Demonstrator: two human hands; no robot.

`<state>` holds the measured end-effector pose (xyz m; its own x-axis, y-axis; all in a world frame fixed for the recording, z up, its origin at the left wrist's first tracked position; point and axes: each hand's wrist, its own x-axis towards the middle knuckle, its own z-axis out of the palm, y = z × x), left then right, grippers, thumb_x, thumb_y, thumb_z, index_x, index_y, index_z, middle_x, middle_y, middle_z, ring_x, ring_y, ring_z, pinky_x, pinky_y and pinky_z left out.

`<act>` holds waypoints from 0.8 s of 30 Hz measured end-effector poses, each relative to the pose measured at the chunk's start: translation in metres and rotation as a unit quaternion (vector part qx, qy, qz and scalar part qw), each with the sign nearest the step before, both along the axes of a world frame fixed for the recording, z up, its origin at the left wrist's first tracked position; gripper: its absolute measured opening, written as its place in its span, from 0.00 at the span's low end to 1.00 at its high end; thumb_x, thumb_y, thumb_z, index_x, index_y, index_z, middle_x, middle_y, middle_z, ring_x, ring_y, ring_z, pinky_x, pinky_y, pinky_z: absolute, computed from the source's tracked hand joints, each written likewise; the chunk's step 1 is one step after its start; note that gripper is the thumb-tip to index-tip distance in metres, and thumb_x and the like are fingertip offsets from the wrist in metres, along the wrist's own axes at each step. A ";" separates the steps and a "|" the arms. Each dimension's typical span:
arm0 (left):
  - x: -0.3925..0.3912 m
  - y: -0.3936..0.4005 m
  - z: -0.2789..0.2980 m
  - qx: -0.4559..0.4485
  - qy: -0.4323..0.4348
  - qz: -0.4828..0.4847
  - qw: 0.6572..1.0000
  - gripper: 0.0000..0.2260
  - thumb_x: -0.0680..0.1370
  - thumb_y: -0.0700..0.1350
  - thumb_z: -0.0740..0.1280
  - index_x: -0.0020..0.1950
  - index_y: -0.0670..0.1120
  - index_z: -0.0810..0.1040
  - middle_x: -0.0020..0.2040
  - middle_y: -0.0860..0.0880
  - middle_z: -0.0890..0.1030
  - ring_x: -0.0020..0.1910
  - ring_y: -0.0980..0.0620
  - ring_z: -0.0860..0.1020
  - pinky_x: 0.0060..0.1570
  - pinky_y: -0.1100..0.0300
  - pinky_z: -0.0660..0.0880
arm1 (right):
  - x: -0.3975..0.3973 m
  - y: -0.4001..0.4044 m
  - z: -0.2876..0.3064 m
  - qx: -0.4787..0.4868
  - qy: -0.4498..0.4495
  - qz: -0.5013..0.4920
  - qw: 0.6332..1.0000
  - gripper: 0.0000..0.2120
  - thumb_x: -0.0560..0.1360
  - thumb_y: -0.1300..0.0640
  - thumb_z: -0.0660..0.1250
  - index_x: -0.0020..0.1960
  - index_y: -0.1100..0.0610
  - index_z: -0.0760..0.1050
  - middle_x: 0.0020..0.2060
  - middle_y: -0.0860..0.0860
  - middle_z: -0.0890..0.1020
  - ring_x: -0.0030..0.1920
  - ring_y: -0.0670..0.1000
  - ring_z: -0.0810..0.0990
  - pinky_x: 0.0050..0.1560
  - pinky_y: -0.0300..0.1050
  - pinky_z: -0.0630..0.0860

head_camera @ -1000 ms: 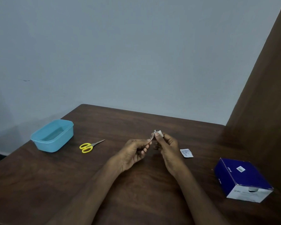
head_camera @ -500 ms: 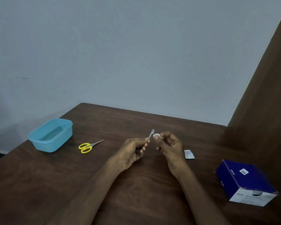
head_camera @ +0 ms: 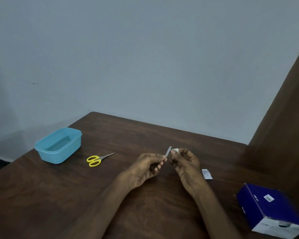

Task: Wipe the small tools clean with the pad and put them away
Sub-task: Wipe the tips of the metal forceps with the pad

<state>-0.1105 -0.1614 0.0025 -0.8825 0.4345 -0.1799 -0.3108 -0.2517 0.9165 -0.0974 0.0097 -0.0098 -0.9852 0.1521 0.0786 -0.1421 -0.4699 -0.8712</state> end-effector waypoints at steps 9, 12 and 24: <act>-0.001 -0.001 -0.002 0.019 0.012 -0.036 0.999 0.12 0.83 0.41 0.71 0.41 0.48 0.88 0.36 0.52 0.79 0.32 0.61 0.74 0.34 0.71 0.75 | 0.001 -0.008 -0.001 0.027 0.042 0.003 0.999 0.05 0.71 0.62 0.76 0.41 0.61 0.80 0.36 0.54 0.81 0.37 0.49 0.78 0.42 0.39 0.81; -0.001 -0.001 -0.002 0.016 0.014 -0.061 0.998 0.10 0.83 0.41 0.71 0.42 0.47 0.87 0.36 0.52 0.78 0.32 0.60 0.75 0.34 0.71 0.75 | 0.000 -0.008 0.002 0.010 0.041 0.000 0.999 0.07 0.70 0.61 0.76 0.40 0.60 0.77 0.40 0.54 0.85 0.39 0.47 0.82 0.43 0.40 0.83; -0.007 0.002 -0.011 0.023 0.014 -0.050 0.998 0.11 0.83 0.40 0.70 0.43 0.46 0.88 0.36 0.51 0.78 0.31 0.61 0.74 0.33 0.71 0.75 | 0.003 -0.006 -0.001 -0.026 0.006 0.003 1.000 0.11 0.70 0.62 0.77 0.50 0.59 0.79 0.47 0.56 0.87 0.45 0.49 0.86 0.46 0.41 0.85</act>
